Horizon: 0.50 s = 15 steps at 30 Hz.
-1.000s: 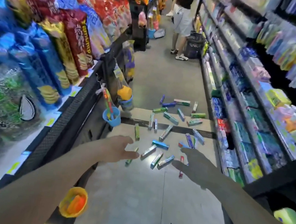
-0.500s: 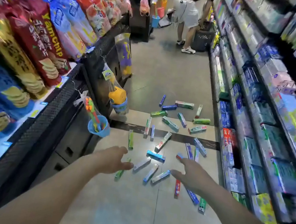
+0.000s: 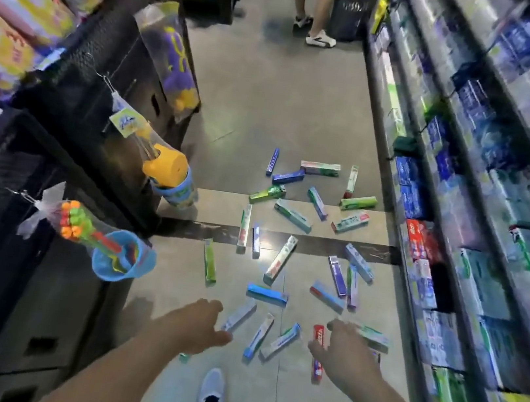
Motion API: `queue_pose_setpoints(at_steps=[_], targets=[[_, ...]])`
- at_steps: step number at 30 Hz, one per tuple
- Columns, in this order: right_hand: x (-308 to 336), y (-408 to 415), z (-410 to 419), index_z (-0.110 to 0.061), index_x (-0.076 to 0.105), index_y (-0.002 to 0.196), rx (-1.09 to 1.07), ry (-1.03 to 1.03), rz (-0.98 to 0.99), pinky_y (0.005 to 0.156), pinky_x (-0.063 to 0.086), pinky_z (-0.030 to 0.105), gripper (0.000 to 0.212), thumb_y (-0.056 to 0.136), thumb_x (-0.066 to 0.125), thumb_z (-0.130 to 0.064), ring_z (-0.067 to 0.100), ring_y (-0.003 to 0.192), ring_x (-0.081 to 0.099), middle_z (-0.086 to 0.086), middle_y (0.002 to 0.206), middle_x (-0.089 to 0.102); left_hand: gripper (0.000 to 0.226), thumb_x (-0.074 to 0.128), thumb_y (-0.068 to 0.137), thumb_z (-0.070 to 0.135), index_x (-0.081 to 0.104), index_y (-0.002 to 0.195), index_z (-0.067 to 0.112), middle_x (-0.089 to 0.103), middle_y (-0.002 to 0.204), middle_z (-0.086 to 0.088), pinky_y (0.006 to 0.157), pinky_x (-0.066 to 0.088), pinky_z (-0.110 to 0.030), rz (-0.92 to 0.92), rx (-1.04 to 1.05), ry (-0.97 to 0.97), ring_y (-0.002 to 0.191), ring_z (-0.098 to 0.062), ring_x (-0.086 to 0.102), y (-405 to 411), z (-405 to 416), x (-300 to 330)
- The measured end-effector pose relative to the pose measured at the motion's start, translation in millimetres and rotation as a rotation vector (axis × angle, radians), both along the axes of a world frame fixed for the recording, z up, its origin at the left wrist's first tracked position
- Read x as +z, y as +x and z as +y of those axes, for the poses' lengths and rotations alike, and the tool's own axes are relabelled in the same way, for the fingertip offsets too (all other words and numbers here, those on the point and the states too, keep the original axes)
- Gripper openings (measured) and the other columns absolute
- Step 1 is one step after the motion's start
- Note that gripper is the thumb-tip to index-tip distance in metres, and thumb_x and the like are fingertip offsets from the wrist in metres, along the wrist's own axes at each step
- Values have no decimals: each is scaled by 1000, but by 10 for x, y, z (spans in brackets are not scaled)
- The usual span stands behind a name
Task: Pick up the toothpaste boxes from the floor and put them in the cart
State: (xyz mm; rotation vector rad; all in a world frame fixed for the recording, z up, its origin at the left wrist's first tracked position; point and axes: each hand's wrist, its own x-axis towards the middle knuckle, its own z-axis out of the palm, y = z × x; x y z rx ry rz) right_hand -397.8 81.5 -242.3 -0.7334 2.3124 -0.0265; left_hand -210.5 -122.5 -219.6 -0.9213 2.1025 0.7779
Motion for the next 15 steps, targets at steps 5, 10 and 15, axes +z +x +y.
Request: queue_pose_setpoints(at_steps=[5,10,15], targets=[[-1348,-329,-189,-15,51,118,-196,48,-93,86,51,38,48,84,61,-47,27,106,61,8,112,63,65,53,92,53,36,144,18,43,143,-7,99,42,-35,-24,-27,13,125,-25,47,-421,-264,-1286],[-2901,-550,-112,-13,53,112,-239,92,-61,71,49,32,35,86,57,-36,26,91,64,6,94,66,65,47,94,54,30,144,17,39,145,-5,102,39,-37,-46,-161,-77,130,-24,43,-606,-284,-2881],[-4337,-741,46,-12,53,109,-225,131,51,71,46,34,28,88,57,-31,29,96,60,9,104,59,66,46,93,57,29,144,18,45,132,-4,91,43,-36,-54,-257,-188,120,-25,49,-722,-316,-4395]])
